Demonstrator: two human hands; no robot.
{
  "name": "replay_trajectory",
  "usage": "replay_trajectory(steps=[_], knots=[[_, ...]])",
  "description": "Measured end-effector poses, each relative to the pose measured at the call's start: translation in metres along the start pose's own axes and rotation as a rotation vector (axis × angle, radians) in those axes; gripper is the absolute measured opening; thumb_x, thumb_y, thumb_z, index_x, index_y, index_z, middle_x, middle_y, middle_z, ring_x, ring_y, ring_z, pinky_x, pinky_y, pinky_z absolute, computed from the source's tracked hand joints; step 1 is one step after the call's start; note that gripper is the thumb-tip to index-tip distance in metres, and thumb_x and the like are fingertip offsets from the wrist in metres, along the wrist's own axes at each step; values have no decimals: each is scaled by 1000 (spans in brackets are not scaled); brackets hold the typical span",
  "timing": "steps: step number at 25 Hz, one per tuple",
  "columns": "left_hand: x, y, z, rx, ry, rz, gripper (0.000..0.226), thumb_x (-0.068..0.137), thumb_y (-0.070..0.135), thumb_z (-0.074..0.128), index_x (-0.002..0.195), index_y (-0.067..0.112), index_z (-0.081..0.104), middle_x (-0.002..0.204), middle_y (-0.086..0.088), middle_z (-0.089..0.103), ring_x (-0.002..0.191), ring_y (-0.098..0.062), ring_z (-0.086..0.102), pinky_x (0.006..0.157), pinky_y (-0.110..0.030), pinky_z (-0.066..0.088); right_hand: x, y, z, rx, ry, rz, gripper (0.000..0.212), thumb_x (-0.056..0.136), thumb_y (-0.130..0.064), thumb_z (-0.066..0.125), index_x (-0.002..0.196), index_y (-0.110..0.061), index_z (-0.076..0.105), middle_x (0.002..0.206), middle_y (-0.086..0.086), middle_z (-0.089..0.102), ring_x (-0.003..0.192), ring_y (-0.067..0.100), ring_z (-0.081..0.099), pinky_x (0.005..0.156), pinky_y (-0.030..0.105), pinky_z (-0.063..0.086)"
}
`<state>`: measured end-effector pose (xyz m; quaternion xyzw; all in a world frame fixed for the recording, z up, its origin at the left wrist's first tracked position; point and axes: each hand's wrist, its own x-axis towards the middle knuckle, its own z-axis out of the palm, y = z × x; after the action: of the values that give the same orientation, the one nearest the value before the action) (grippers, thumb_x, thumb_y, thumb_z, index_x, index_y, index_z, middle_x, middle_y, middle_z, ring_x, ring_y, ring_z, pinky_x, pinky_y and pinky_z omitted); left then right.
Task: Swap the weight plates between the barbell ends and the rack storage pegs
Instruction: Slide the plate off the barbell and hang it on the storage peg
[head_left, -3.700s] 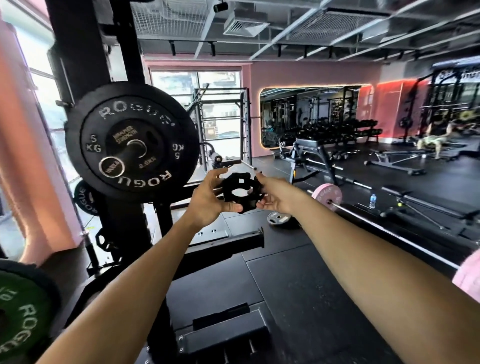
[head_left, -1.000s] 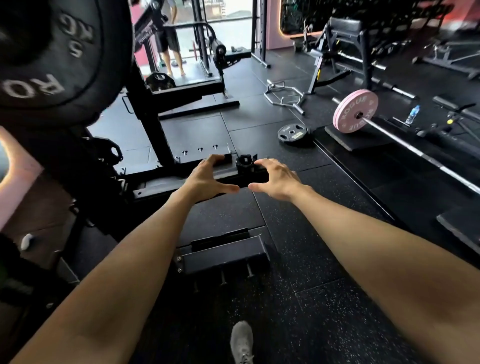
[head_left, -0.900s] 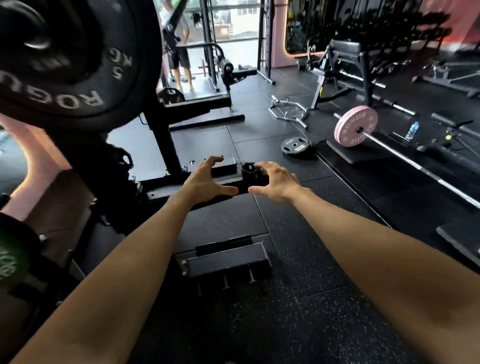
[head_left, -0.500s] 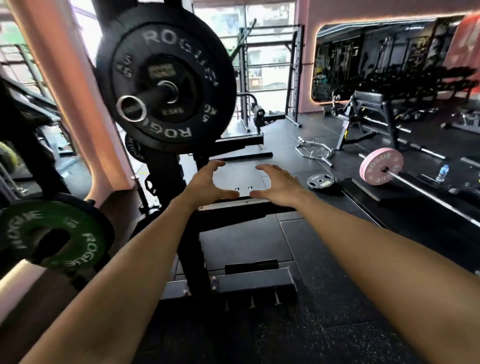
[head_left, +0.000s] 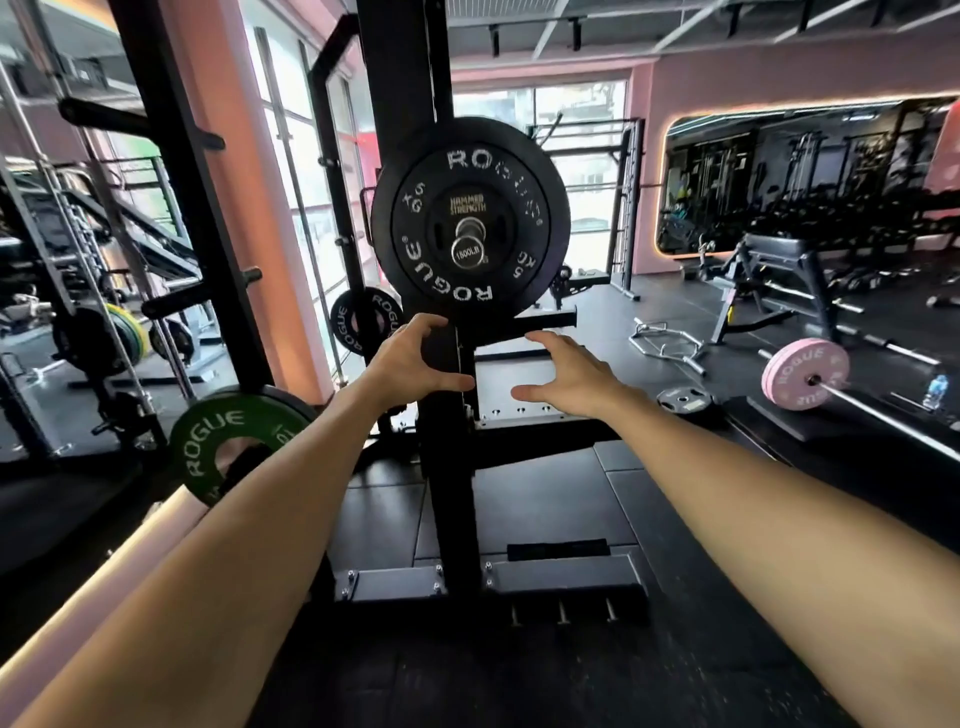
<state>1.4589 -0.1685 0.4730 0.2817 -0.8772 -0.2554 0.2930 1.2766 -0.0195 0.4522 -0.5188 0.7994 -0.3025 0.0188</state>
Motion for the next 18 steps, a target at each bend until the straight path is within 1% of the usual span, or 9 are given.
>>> replay_trajectory(steps=[3, 7, 9, 11, 12, 14, 15, 16, 18], knots=[[3, 7, -34, 5, 35, 14, 90, 63, 38, 90, 139, 29, 44, 140, -2, 48, 128, -18, 45, 105, -30, 36, 5, -25, -19, 7, 43, -10, 82, 77, -50, 72, 146, -37, 28, 153, -6, 32, 138, 21, 36, 108, 44, 28], [13, 9, -52, 14, 60, 42, 83, 67, 29, 88, 138, 30, 44, 138, -4, 48, 128, -21, 46, 105, -34, 37, 18, -34, -37, -39, 97, -15, 76, 82, -43, 70, 145, -34, 30, 151, -5, 35, 134, 21, 41, 103, 40, 31], [29, 6, -58, 2, 83, 40, 78, 71, 24, 85, 137, 29, 44, 138, -5, 49, 127, -22, 46, 104, -35, 38, 34, -34, -42, -55, 130, -13, 72, 84, -41, 68, 145, -33, 30, 151, -4, 36, 132, 22, 42, 105, 42, 34], [57, 6, -64, 0, 125, 57, 71, 75, 21, 81, 136, 26, 45, 133, -4, 52, 121, -23, 51, 100, -34, 40, 61, -31, -51, -51, 172, -13, 69, 86, -40, 66, 145, -32, 31, 149, -2, 37, 131, 23, 43, 104, 42, 37], [72, 7, -66, -1, 145, 70, 68, 77, 19, 79, 136, 24, 45, 128, -1, 53, 116, -22, 53, 95, -31, 41, 76, -30, -56, -49, 189, -16, 68, 87, -39, 65, 145, -31, 31, 148, -1, 38, 130, 24, 44, 103, 41, 39], [100, 11, -69, 4, 181, 79, 62, 81, 15, 74, 136, 19, 47, 116, 2, 53, 104, -17, 54, 85, -25, 37, 103, -27, -64, -43, 216, -19, 66, 89, -38, 63, 146, -30, 30, 145, 1, 40, 126, 26, 47, 100, 41, 41], [111, 11, -69, 17, 198, 77, 59, 82, 15, 73, 135, 18, 48, 115, 0, 54, 102, -16, 53, 85, -24, 36, 115, -26, -67, -42, 223, -18, 66, 90, -37, 62, 146, -29, 29, 144, 2, 40, 124, 27, 48, 100, 43, 42], [125, 9, -68, 24, 213, 71, 58, 82, 15, 72, 134, 19, 48, 119, -2, 55, 103, -16, 53, 85, -24, 36, 129, -23, -68, -45, 230, -20, 66, 90, -38, 61, 147, -28, 29, 144, 3, 41, 124, 28, 48, 101, 44, 42], [152, 3, -65, 22, 243, 52, 55, 83, 17, 71, 133, 19, 49, 127, -5, 55, 109, -20, 55, 88, -27, 39, 155, -19, -70, -67, 244, -31, 66, 91, -37, 60, 147, -26, 28, 146, 4, 39, 127, 29, 46, 103, 45, 41]])
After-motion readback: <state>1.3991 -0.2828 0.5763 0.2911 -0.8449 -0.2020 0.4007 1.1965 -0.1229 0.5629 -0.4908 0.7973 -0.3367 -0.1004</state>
